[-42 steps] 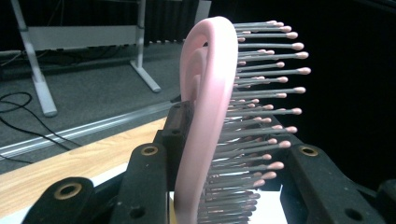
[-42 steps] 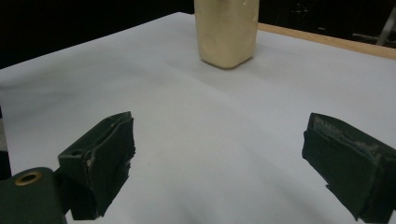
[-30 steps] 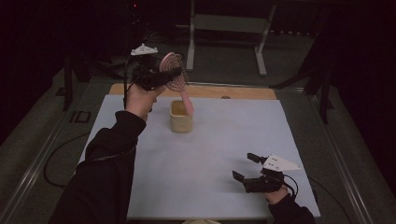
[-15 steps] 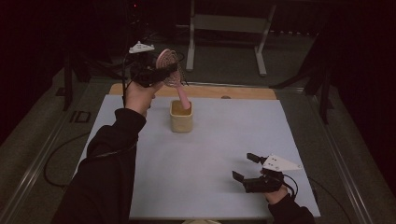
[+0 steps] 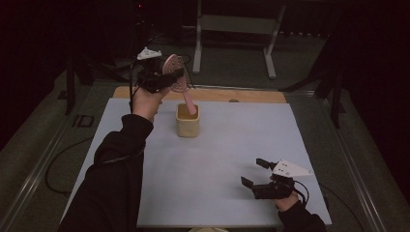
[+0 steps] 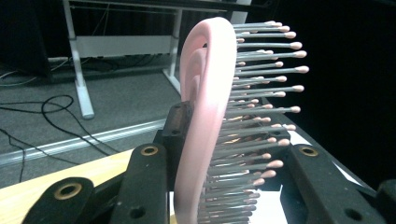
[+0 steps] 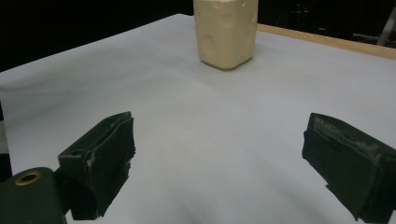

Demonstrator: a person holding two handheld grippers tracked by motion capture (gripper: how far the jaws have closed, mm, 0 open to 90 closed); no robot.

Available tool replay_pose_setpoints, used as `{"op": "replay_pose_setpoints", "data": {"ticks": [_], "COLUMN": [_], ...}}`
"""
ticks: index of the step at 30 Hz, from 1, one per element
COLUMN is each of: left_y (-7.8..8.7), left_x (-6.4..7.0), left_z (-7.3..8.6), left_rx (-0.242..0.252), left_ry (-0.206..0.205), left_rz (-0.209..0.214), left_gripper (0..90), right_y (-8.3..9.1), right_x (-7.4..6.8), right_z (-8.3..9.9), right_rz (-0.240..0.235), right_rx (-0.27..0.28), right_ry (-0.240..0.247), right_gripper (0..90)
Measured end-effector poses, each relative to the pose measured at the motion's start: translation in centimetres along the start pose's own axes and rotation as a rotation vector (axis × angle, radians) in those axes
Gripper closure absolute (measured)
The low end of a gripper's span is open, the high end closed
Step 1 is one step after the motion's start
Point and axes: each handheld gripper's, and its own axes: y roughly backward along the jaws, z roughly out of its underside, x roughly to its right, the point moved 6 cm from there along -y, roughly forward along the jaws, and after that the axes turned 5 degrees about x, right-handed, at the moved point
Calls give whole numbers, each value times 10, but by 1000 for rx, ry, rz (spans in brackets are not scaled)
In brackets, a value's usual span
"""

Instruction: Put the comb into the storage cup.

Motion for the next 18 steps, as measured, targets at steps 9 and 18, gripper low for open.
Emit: {"op": "replay_pose_setpoints", "data": {"ticks": [9,18], "left_y": [-2,-9], "left_x": [-5,-10], "left_z": [5,15], "left_rx": [-2,-12], "left_ry": [11,20], "left_rz": [-11,-24], "left_gripper": [652,652], "right_y": [0,1], "right_x": [0,0], "right_z": [0,0], "right_rz": [-1,0], "right_rx": [-2,3], "right_ry": [1,-1], "right_gripper": [91,91]}}
